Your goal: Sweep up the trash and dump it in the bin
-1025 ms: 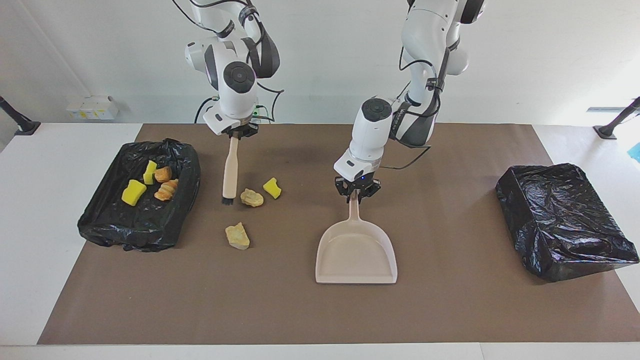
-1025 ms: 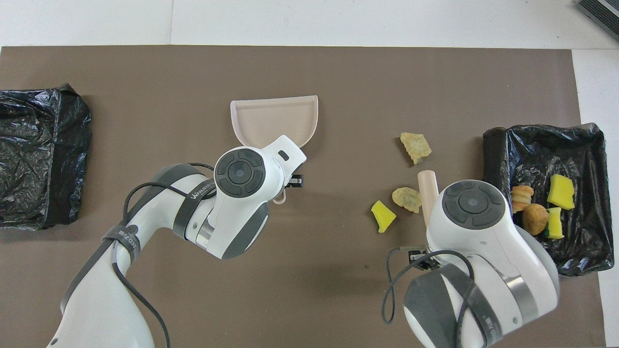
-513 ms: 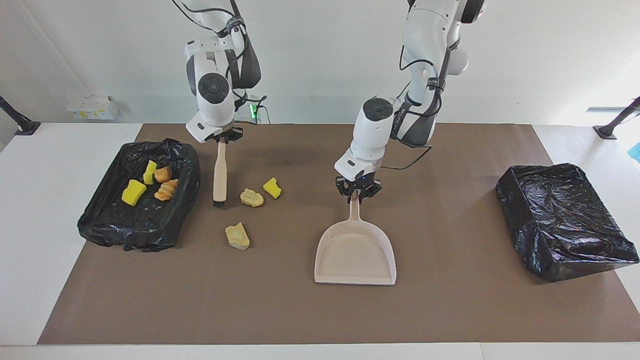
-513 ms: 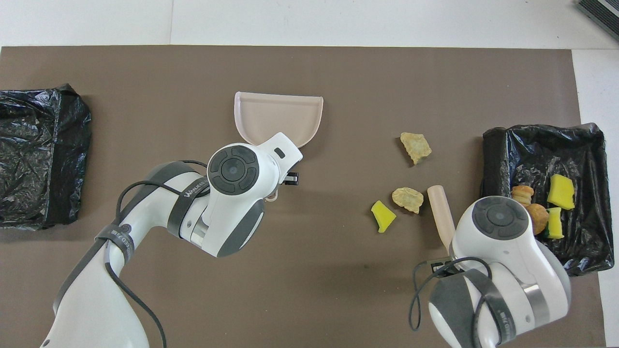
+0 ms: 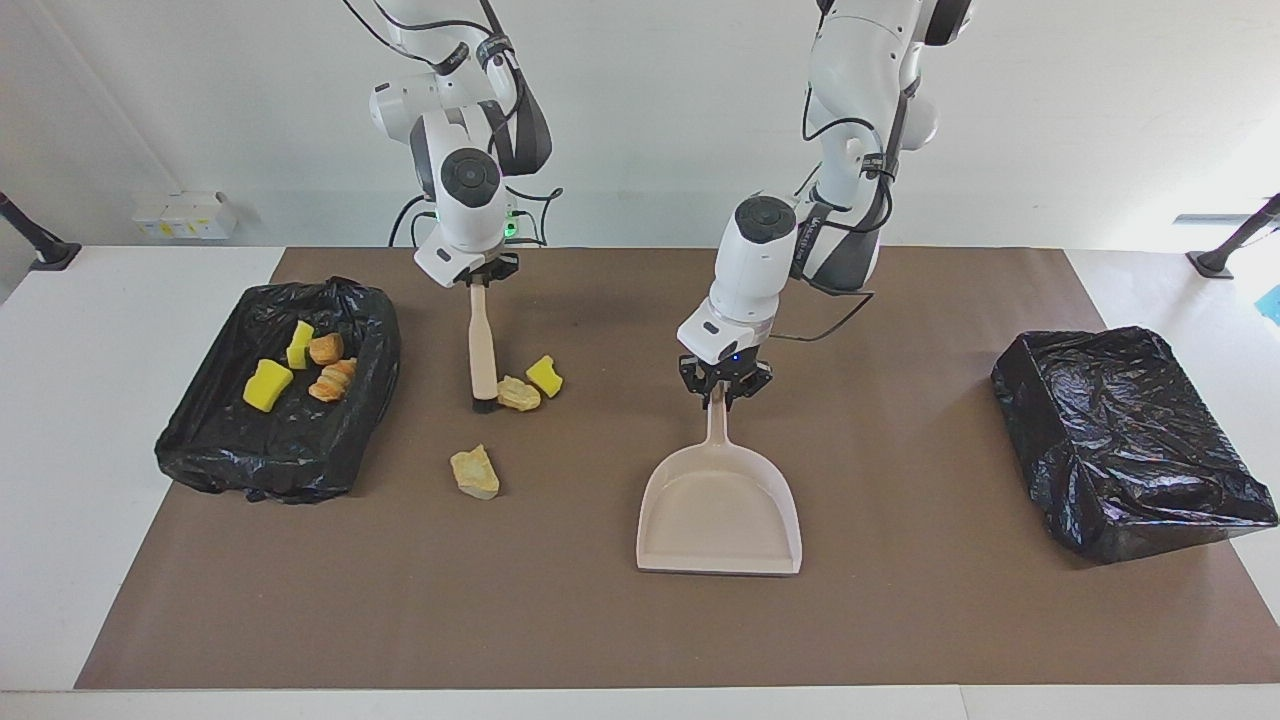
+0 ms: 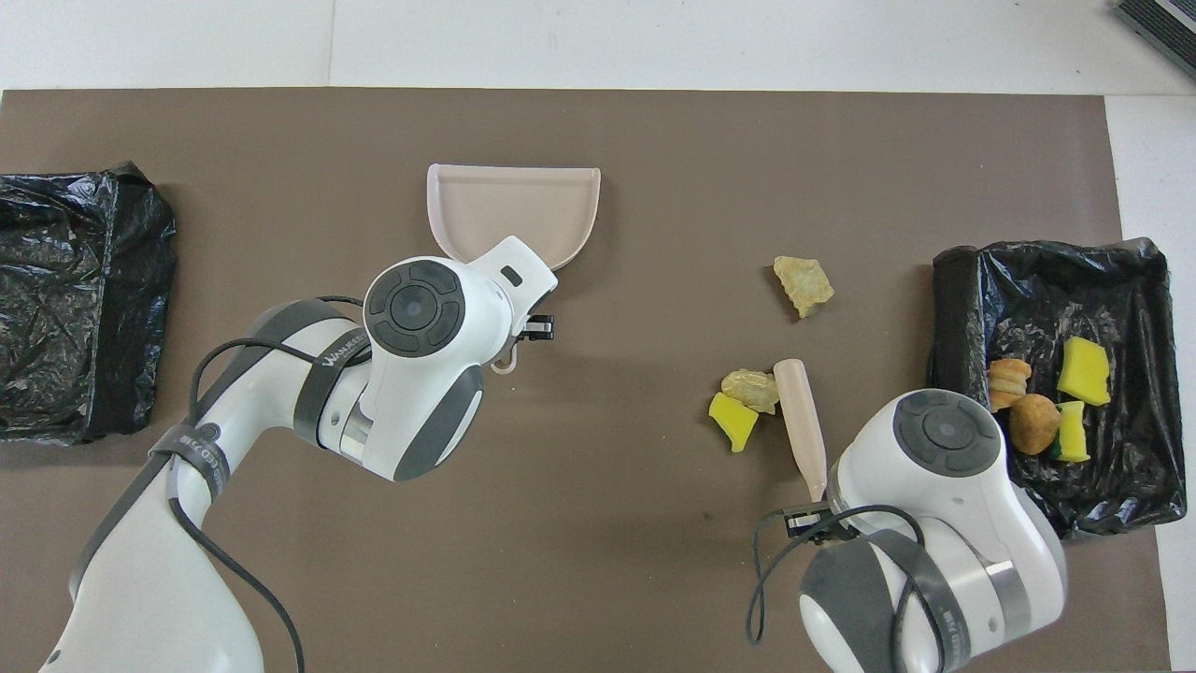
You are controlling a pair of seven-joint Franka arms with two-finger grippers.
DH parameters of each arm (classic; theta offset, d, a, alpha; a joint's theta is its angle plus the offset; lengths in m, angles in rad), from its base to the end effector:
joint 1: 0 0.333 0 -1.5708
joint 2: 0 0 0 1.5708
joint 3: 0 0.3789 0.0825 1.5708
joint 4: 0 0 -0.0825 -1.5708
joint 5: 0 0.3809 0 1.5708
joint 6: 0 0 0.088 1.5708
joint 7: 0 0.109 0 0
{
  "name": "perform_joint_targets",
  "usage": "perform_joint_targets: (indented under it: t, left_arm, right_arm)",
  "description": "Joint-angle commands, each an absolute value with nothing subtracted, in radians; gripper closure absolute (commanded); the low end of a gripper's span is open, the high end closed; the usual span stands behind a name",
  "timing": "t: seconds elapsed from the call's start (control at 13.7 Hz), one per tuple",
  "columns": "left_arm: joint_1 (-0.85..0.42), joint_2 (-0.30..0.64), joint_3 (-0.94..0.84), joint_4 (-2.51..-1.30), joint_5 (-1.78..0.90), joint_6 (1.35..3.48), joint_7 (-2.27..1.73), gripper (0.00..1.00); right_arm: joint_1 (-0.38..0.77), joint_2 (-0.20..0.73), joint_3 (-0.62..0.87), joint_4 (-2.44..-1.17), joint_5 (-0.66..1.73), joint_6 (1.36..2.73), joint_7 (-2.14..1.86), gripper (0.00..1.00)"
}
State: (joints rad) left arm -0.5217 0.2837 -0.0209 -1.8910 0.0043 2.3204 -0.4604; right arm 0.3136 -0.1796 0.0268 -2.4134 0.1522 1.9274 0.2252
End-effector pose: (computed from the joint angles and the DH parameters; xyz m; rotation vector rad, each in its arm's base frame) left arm 0.5560 -0.3338 0.4302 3.0606 -0.1281 0.1943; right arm 0.3884 0.1493 0.4212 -3.0609 -0.0594 0.5088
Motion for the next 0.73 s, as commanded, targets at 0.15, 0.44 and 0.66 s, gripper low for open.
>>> perform_joint_targets:
  t: [0.15,0.44,0.66]
  left_arm:
    - [-0.462,0.253,-0.021,-1.846,0.000,2.222,-0.382,1.00]
    - [-0.359,0.178,-0.022,-1.810,-0.032,2.031,0.016,1.00]
    - [-0.289,0.140,-0.018,-1.812,-0.049,1.921,0.346,1.00]
  right_arm:
    - [0.394,-0.133,0.029,-2.329,0.263,1.962,0.280,1.00]
    - [0.410,-0.143,0.029,-2.169,0.019,1.801,0.403,1.00]
    - [0.387,-0.140,0.026,-2.155,-0.234,1.753,0.350,1.00]
